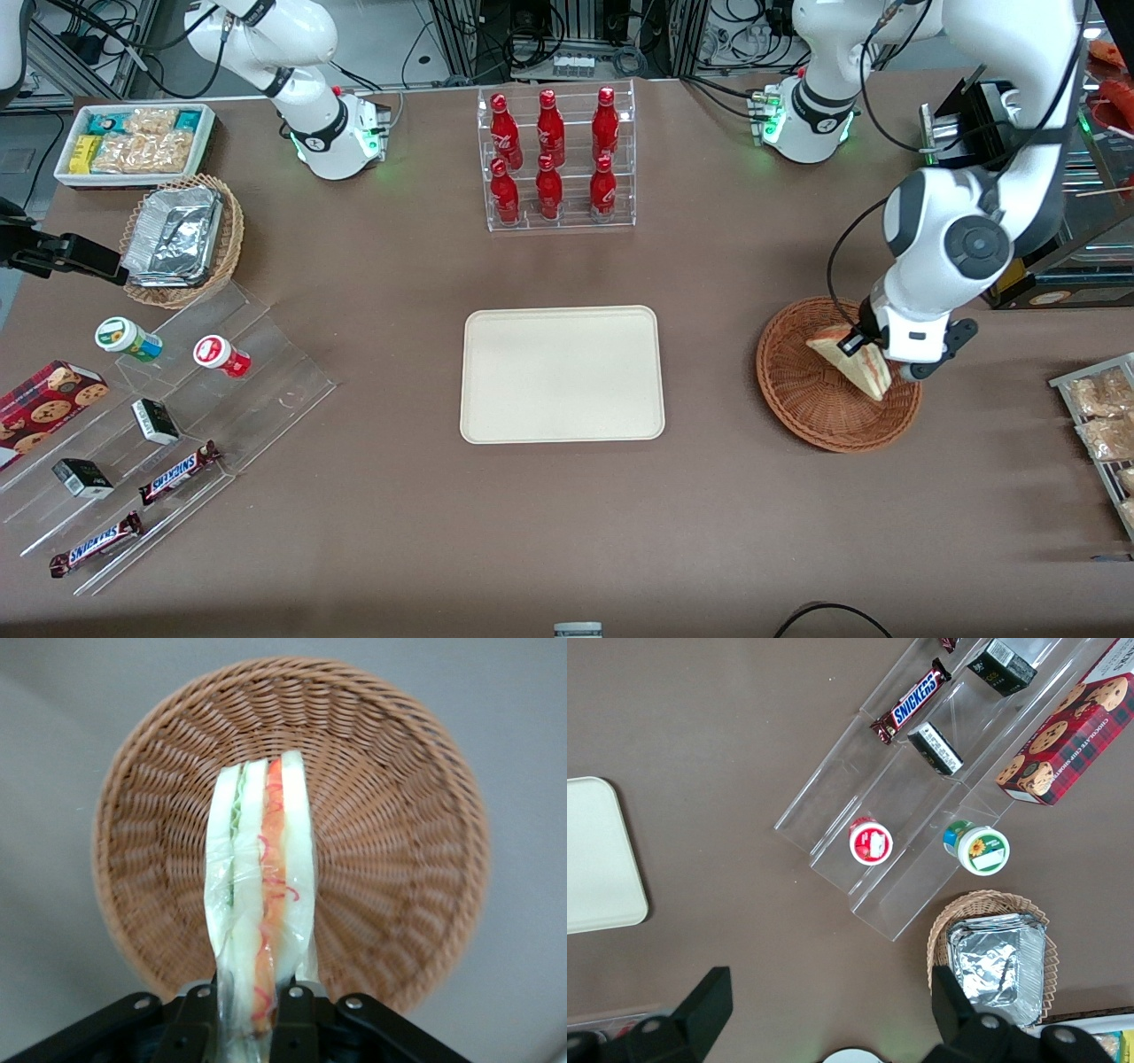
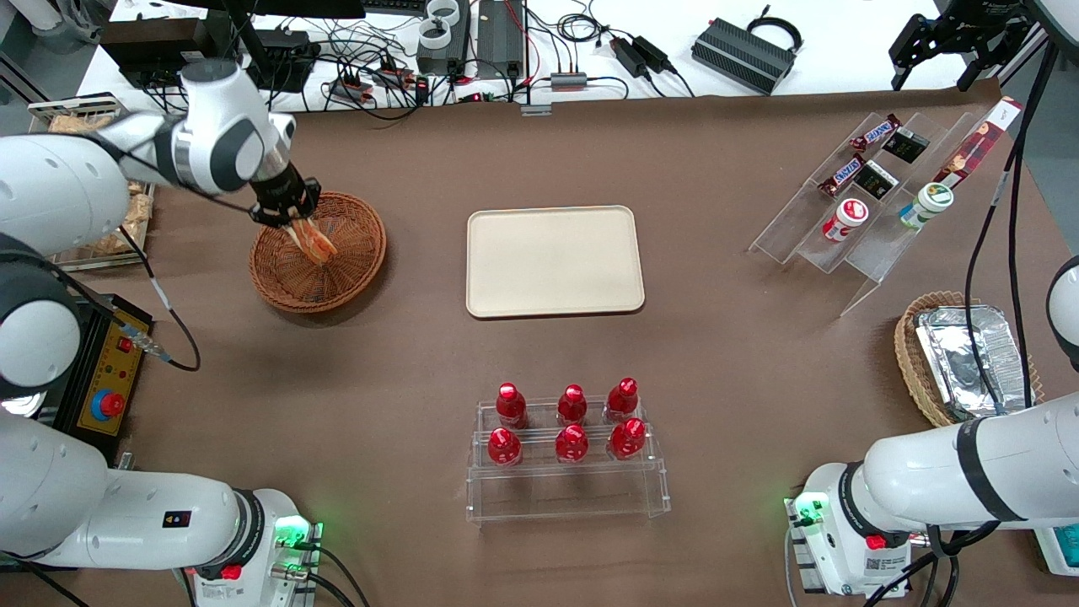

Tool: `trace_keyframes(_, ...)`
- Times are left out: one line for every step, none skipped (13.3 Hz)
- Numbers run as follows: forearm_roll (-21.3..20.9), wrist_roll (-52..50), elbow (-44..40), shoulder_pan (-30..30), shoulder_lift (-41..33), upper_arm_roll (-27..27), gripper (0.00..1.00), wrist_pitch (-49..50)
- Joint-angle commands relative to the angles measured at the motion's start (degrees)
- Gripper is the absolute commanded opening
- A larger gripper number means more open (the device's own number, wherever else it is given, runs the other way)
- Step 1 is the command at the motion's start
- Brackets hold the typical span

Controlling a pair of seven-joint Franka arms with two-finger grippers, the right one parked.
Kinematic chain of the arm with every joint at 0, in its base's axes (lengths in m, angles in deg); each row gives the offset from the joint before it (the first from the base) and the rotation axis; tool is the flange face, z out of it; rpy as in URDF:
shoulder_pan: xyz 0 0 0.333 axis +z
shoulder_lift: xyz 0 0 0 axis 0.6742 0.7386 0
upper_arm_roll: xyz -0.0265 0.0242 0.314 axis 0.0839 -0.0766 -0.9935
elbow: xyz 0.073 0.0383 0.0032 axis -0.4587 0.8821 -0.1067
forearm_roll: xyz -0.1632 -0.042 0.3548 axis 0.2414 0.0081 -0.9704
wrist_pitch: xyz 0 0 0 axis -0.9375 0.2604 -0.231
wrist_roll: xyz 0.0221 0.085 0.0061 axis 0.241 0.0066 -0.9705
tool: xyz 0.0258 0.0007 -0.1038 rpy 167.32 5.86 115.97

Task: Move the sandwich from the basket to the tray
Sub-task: 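Lift the sandwich and carry it with the left gripper over the cream tray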

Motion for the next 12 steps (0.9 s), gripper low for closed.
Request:
trace_keyframes(-0.6, -0.6, -9.2, -5.4, -0.3, 0.5, 0.20, 10.9)
trace_keyframes(-0.6, -0.6, -11.1, -7.6, 0.1, 0.6, 0.20, 12.5)
trace_keyframes(-0.6, -0.6, -12.6, -10.1, 0.7, 0.7, 0.20, 13.1)
trace_keyframes(-0.6, -1.2, -13.8, -13.0, 1.6, 0.8, 0.20, 13.2)
trace_keyframes(-0.6, -1.4, -15.9, -15.5, 3.1, 0.8, 0.21, 13.3)
trace_keyframes(-0.6, -1.4, -17.8, -18.0, 5.0, 0.8, 0.21, 14.0)
trace_keyframes(-0.6, -1.3, -19.6, -21.0, 7.4, 0.8, 0.21, 14.1)
trace_keyframes(-0.7, -1.4, -22.0, -23.3, 10.1, 0.7, 0.21, 14.1)
trace_keyframes(-0.6, -1.2, -24.7, -25.0, 13.0, 0.8, 0.20, 13.7)
trace_keyframes(-0.4, -1.3, -28.5, -26.5, 16.7, 0.8, 0.20, 13.5)
trace_keyframes(-0.6, -1.5, -33.2, -28.7, 20.4, 0.8, 0.20, 14.0)
trace_keyframes(-0.6, -1.6, -36.2, -30.9, 23.6, 0.7, 0.20, 14.0)
